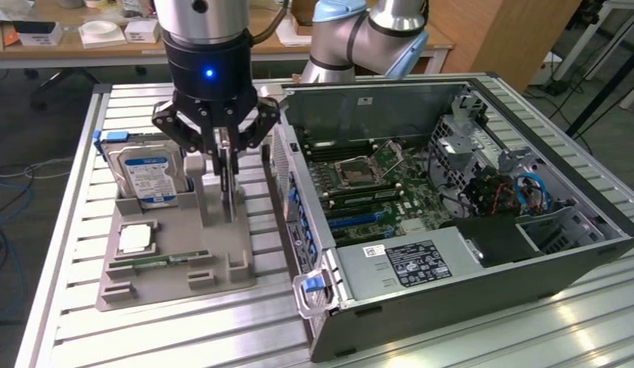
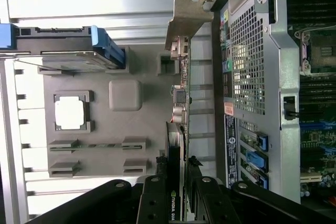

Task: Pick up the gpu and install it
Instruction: 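Pick up the gpu and move the gpu toward the slot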

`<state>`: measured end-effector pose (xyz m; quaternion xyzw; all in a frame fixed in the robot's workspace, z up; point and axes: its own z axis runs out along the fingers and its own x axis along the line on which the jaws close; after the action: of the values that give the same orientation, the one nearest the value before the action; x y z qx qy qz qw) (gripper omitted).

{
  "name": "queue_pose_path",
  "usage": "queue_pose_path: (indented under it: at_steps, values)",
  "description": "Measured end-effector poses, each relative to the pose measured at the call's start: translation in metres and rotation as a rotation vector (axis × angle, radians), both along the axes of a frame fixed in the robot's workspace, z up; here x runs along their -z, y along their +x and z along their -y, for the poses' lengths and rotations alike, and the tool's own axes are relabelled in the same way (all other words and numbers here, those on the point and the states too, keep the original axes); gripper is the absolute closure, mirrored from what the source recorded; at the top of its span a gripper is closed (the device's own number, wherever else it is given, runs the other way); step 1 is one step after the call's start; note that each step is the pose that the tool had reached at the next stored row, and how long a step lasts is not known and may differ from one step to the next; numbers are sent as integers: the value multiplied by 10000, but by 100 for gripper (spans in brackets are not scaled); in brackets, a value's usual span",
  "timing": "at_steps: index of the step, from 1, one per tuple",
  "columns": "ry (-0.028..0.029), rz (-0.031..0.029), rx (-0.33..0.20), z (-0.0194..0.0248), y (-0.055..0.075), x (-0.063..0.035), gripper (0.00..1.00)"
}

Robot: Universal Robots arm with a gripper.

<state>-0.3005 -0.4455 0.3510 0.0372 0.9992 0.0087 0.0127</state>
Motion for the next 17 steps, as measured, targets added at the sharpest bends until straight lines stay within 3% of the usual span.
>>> queue_pose_path:
  at_steps: [17]
  values:
    - [0,0,0,0,0,-182,74]
